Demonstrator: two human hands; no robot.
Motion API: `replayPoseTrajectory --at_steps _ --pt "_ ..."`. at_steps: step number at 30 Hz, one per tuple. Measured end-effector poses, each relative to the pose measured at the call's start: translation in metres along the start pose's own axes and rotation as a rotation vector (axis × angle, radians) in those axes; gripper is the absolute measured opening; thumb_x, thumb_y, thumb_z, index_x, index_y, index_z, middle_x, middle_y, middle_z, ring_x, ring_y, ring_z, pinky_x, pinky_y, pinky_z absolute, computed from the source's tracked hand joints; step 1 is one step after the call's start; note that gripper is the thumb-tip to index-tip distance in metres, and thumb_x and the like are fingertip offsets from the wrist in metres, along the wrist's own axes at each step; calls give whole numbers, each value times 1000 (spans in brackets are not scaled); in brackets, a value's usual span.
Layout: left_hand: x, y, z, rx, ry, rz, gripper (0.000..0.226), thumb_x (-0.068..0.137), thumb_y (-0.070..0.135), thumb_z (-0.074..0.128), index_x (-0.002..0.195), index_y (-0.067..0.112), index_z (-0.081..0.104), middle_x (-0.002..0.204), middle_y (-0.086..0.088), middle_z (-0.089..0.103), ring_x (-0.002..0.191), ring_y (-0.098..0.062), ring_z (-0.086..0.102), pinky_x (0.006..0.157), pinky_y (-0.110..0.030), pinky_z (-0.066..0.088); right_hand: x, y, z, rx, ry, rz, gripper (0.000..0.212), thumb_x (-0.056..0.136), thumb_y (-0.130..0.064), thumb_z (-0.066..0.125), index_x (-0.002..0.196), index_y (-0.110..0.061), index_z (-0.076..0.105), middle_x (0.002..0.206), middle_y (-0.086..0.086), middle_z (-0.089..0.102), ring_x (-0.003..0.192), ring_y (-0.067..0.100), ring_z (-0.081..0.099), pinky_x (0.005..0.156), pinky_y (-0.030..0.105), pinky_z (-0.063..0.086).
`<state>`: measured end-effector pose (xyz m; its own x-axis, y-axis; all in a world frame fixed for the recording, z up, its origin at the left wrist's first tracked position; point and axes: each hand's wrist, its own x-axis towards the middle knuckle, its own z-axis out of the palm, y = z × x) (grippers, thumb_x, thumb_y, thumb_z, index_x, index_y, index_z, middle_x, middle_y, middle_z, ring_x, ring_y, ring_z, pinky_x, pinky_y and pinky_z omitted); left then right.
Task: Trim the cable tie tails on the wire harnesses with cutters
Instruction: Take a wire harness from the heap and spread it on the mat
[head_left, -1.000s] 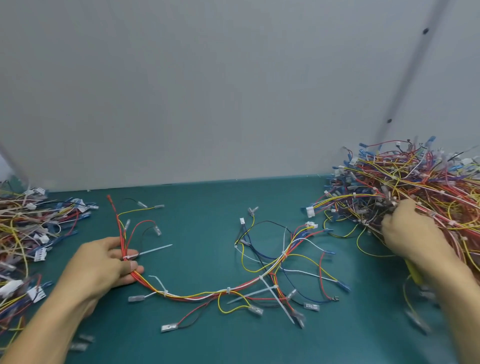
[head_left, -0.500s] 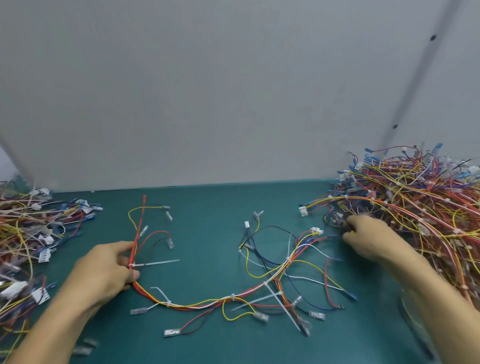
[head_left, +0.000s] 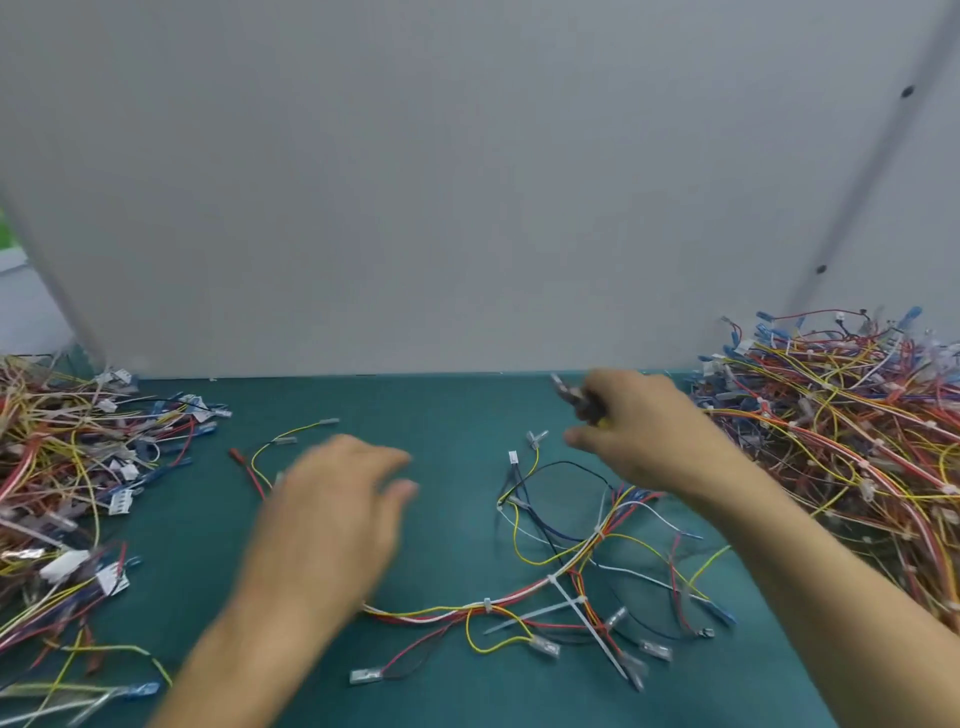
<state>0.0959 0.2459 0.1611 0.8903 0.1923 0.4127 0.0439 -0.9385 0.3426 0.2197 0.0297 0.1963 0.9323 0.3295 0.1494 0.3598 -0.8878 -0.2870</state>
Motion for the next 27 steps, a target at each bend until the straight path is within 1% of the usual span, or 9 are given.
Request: replayPoseTrajectory --at_steps 2,4,8,11,13,16,19,23,27 --pt "-13 29 22 -81 -172 237 27 91 40 57 114 28 66 112 8 62 107 -15 53 96 -31 40 9 -26 5 58 -44 -56 34 79 -40 71 74 -23 42 92 7 61 90 30 58 72 35 44" --pt "-26 45 47 -33 -289 331 35 89 49 53 117 29 61 116 13 57 109 -13 49 95 -26 38 18 -48 15 34 -128 -107 37 78 -44 72 75 -23 42 91 6 59 90 30 58 72 34 44" --pt "-37 46 69 9 -317 413 27 59 38 79 82 27 71 83 15 67 74 -13 63 62 -19 52 23 -81 46 -215 -283 -198 34 78 -44 74 88 -20 52 89 5 53 87 30 55 69 33 39" --pt "-35 42 78 -29 -336 380 23 74 17 66 97 24 70 95 7 66 91 -20 59 72 -25 50 22 -84 64 -392 -357 -205 34 82 -32 69 109 -15 58 110 8 59 100 31 60 71 34 40" --pt "-34 39 81 -40 -324 383 28 85 11 54 109 23 64 108 3 60 106 -22 49 84 -32 44 20 -80 65 -445 -453 -180 28 79 -26 71 102 -15 58 100 8 58 94 32 59 71 35 42" --pt "-34 38 77 -113 -371 344 26 88 15 52 111 26 58 111 5 59 107 -20 47 90 -34 42 18 -71 62 -412 -553 -200 16 77 -17 70 83 -14 56 82 6 60 83 29 60 65 31 43" --pt "-34 36 74 -336 -379 185 22 86 22 63 102 30 49 101 14 62 96 -8 55 90 -26 44 22 -56 44 -134 -586 -334 16 75 -14 74 72 -19 59 71 -2 60 71 18 57 57 23 41" --pt "-30 34 68 -381 -439 206 20 84 24 67 102 29 63 92 13 63 92 -5 53 83 -16 40 29 -43 9 675 -454 -430 22 78 -3 75 83 -18 60 77 0 60 71 9 54 68 20 45" --pt "-22 29 61 -340 -609 313 29 82 20 68 109 32 67 101 10 69 95 -1 55 79 -7 37 56 -37 17 772 -183 -436 20 79 -4 75 89 -15 61 82 4 62 73 9 56 72 19 49"
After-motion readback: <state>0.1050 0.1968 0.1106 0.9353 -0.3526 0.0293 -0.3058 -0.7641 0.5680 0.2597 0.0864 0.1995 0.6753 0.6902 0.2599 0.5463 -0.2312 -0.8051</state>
